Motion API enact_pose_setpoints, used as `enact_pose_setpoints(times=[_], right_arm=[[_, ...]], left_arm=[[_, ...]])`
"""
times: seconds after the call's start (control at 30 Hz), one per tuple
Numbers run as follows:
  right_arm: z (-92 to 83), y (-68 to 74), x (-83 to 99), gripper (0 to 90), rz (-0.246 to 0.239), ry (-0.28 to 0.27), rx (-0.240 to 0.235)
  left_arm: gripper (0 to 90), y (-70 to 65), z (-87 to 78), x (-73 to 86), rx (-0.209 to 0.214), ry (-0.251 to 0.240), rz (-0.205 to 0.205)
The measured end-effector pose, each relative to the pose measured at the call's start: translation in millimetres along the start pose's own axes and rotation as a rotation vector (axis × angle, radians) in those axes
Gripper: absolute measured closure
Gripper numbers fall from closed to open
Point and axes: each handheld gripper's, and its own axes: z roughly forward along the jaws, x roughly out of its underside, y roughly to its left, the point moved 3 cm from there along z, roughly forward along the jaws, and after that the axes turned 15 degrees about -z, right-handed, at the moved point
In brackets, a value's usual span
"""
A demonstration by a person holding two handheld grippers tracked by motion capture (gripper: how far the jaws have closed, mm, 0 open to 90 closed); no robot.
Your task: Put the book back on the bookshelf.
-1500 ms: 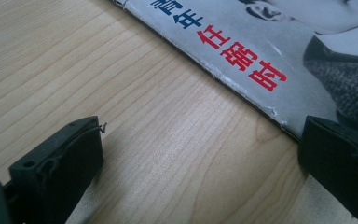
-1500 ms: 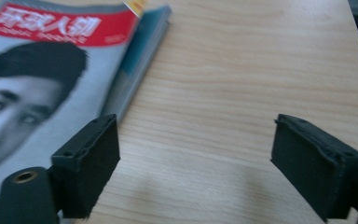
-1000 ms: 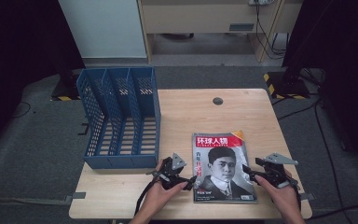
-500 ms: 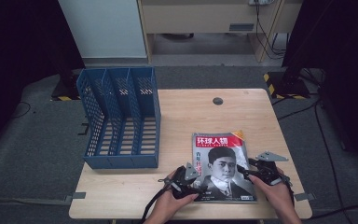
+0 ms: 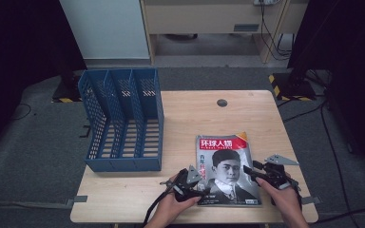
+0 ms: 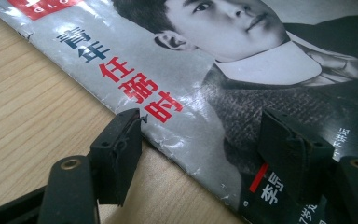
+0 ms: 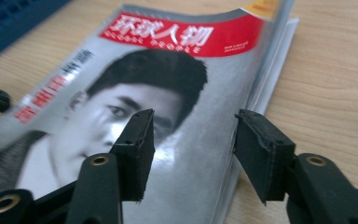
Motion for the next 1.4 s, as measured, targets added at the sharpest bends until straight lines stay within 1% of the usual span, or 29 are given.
enact_pose_setpoints(times=[0.1,0.13,0.17,0.2,0.23,0.3,0.33,0.37,0.43,0.47,0.5,0.6,0.67,0.73,0.8,0.83,0.87,0.9,0.97,1.0,1.03,1.07,1.1,1.17,1.2,1.23,1.27,1.3,1.4], right_arm=[[-4.3,2.4,-1.4,53.9,0.016,-0.025,-0.016],[-8.4,7.4,0.0,56.3,0.034,-0.04,-0.06],[-9.2,9.1,0.7,56.7,0.02,-0.037,-0.065],[-9.2,9.1,0.7,56.7,0.02,-0.037,-0.065],[-9.6,14.6,1.9,56.7,-0.025,0.006,-0.063],[-6.4,17.4,1.3,55.4,-0.03,0.01,-0.089],[-6.4,17.4,1.3,55.4,-0.03,0.01,-0.089],[0.2,20.1,-0.6,49.8,-0.051,0.038,-0.107],[6.3,20.4,-2.5,47.7,-0.082,0.056,-0.096],[6.3,20.4,-2.5,47.7,-0.082,0.056,-0.096],[12.0,19.3,-3.7,44.6,-0.075,0.065,-0.09],[20.2,12.2,-3.6,43.9,-0.036,0.071,-0.085],[22.7,10.4,-4.1,43.8,-0.03,0.077,-0.089],[30.2,11.5,-8.9,46.8,-0.053,0.078,-0.089],[33.6,16.9,-10.5,53.6,-0.108,0.091,-0.072],[34.5,19.9,-10.3,60.4,-0.146,0.109,-0.06],[34.5,23.1,-10.3,64.5,-0.175,0.127,-0.037],[34.1,24.6,-10.9,69.3,-0.195,0.131,-0.023],[31.3,25.8,-13.2,79.2,-0.211,0.117,-0.007],[31.3,25.8,-13.2,79.2,-0.211,0.117,-0.007],[29.8,26.4,-14.5,82.7,-0.213,0.1,-0.007],[26.0,27.9,-16.6,86.2,-0.22,0.071,-0.014],[24.8,28.8,-17.5,87.1,-0.231,0.055,-0.012],[22.0,32.1,-19.5,89.1,-0.251,0.034,-0.009],[20.1,33.8,-21.1,89.1,-0.265,0.02,-0.004],[17.8,35.6,-22.7,89.2,-0.272,0.006,-0.004],[15.2,37.7,-24.5,89.3,-0.276,-0.008,-0.004],[15.2,37.7,-24.5,89.3,-0.276,-0.008,-0.004],[7.2,44.2,-30.2,89.4,-0.306,-0.056,-0.006]], left_arm=[[29.6,-0.3,0.6,-0.1,-0.004,-0.004,-0.003],[29.5,-0.3,0.7,0.1,-0.003,-0.007,-0.002],[29.5,-0.3,0.7,0.1,-0.003,-0.007,-0.002],[29.5,-0.2,0.8,0.2,-0.003,-0.008,-0.002],[29.4,0.0,1.0,0.1,-0.001,-0.009,-0.001],[29.3,0.4,1.3,-0.1,0.002,-0.01,0.0],[29.2,0.4,1.3,-0.1,0.002,-0.01,0.0],[29.1,0.9,1.4,-0.4,0.006,-0.007,0.003],[28.9,1.2,1.5,-0.5,0.008,-0.008,0.005],[28.9,1.2,1.5,-0.5,0.008,-0.008,0.005],[28.9,1.4,1.5,-0.4,0.01,-0.009,0.006],[28.9,2.2,1.6,-0.8,0.014,-0.006,0.011],[29.1,2.6,1.5,-1.1,0.016,-0.004,0.013],[29.3,3.5,1.4,-1.2,0.022,-0.004,0.016],[29.4,3.6,1.4,-1.0,0.022,-0.006,0.016],[29.4,3.6,1.4,-0.9,0.022,-0.007,0.017],[29.4,3.6,1.4,-1.1,0.023,-0.005,0.016],[29.4,3.6,1.4,-1.1,0.023,-0.005,0.016],[28.9,4.4,1.2,-1.7,0.033,0.0,0.012],[28.7,4.4,1.2,-1.7,0.033,0.0,0.012],[28.7,4.9,1.1,-2.1,0.038,0.001,0.009],[27.2,6.0,1.0,-3.5,0.045,0.014,0.003],[25.9,6.8,1.0,-4.9,0.039,0.015,-0.004],[22.3,9.3,0.2,-8.5,0.032,-0.001,-0.029],[19.7,9.3,0.2,-8.5,0.032,-0.001,-0.029],[17.6,11.5,-0.8,-12.3,0.044,-0.024,-0.07],[16.7,12.3,-0.8,-13.4,0.046,-0.031,-0.08],[15.9,12.3,-0.8,-13.4,0.046,-0.031,-0.08],[13.7,14.6,1.7,-13.8,0.048,-0.019,-0.084]])
